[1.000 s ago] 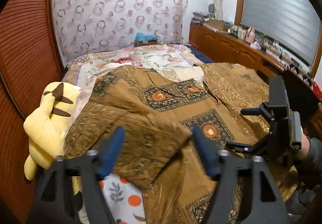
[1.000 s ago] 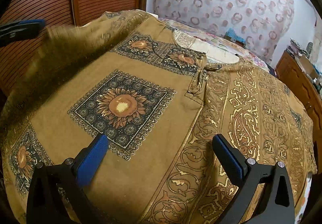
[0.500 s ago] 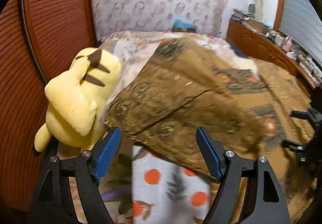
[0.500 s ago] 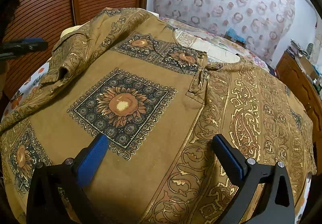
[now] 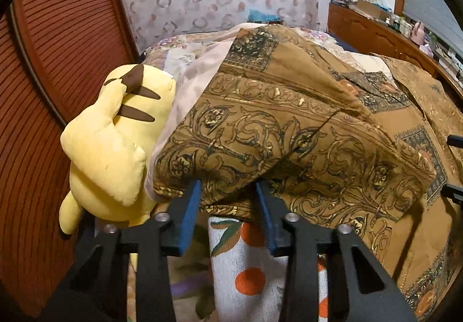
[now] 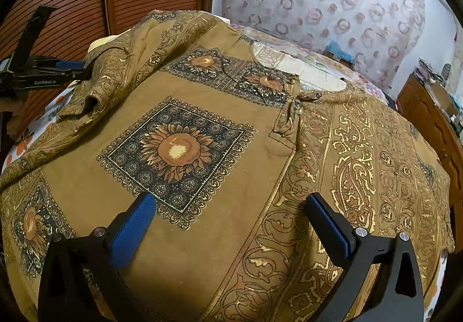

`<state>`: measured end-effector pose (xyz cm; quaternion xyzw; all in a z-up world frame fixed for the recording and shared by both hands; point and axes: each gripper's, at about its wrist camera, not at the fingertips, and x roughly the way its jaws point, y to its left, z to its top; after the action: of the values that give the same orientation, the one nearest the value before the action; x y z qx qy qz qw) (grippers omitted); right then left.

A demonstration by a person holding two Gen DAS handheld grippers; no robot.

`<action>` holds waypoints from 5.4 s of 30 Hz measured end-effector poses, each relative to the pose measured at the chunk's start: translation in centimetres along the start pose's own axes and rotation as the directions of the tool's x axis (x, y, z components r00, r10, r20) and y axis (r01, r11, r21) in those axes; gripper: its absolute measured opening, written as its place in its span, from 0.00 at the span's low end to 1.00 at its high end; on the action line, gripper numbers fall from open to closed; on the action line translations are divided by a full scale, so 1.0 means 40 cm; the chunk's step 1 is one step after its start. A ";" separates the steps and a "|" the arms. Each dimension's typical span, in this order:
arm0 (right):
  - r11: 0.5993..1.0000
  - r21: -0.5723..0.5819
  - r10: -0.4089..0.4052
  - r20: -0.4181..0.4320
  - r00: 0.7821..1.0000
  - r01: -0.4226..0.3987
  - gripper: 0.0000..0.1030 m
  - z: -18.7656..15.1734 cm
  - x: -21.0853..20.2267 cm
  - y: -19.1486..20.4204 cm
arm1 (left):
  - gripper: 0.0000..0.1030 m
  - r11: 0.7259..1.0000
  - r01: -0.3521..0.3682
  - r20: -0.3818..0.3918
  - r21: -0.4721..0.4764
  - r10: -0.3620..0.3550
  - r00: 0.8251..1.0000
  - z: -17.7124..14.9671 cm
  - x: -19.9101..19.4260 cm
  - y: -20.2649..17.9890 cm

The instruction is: Fold small clothes

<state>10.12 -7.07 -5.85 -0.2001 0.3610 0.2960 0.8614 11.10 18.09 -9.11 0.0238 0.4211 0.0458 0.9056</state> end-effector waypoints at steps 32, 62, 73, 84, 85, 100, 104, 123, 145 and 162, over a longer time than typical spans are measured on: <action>0.990 0.133 0.026 0.077 0.997 -0.036 1.00 -0.007 -0.046 -0.087 | 0.33 0.959 0.162 0.260 0.233 -0.222 0.940 0.239 -0.274 -0.323; 0.948 -0.046 0.318 0.120 0.940 -0.315 0.66 0.211 0.117 0.042 | 0.80 0.993 0.107 -0.015 -0.045 -0.108 0.994 -0.087 -0.063 -0.128; 0.959 -0.166 0.232 0.000 0.973 -0.229 0.27 0.216 0.253 0.141 | 0.81 0.993 0.112 -0.016 -0.043 -0.113 0.993 -0.085 -0.063 -0.124; 0.985 -0.048 0.170 0.118 0.978 -0.165 0.04 0.158 0.133 0.031 | 0.83 0.993 0.114 -0.017 -0.043 -0.115 0.993 -0.084 -0.060 -0.122; 0.989 -0.018 0.148 0.112 0.983 -0.147 0.04 0.145 0.124 0.008 | 0.83 0.993 0.114 -0.017 -0.043 -0.115 0.993 -0.084 -0.060 -0.123; 0.992 0.040 0.113 0.174 0.978 -0.122 0.45 0.141 0.065 -0.038 | 0.83 0.993 0.114 -0.017 -0.044 -0.114 0.993 -0.084 -0.061 -0.123; 0.990 -0.057 0.134 0.113 0.984 -0.129 0.45 0.176 0.145 0.022 | 0.83 0.993 0.114 -0.017 -0.044 -0.115 0.993 -0.085 -0.061 -0.123; 0.988 0.150 -0.048 0.022 0.999 0.044 0.33 0.193 0.237 -0.221 | 0.83 0.993 0.113 -0.017 -0.043 -0.114 0.993 -0.086 -0.061 -0.124; 0.992 0.122 -0.029 -0.003 1.000 0.029 0.52 0.029 0.148 -0.300 | 0.65 0.985 0.166 0.099 0.047 -0.169 0.981 0.097 -0.093 -0.231; 0.989 0.142 -0.034 -0.003 0.999 0.034 0.58 0.023 0.160 -0.313 | 0.24 0.978 0.207 -0.067 0.037 -0.204 0.977 0.211 0.118 -0.297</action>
<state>22.39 -13.53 -8.32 -0.1445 0.3779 0.2549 0.8782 21.31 6.71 -8.23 -0.0013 0.4503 -0.0566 0.8911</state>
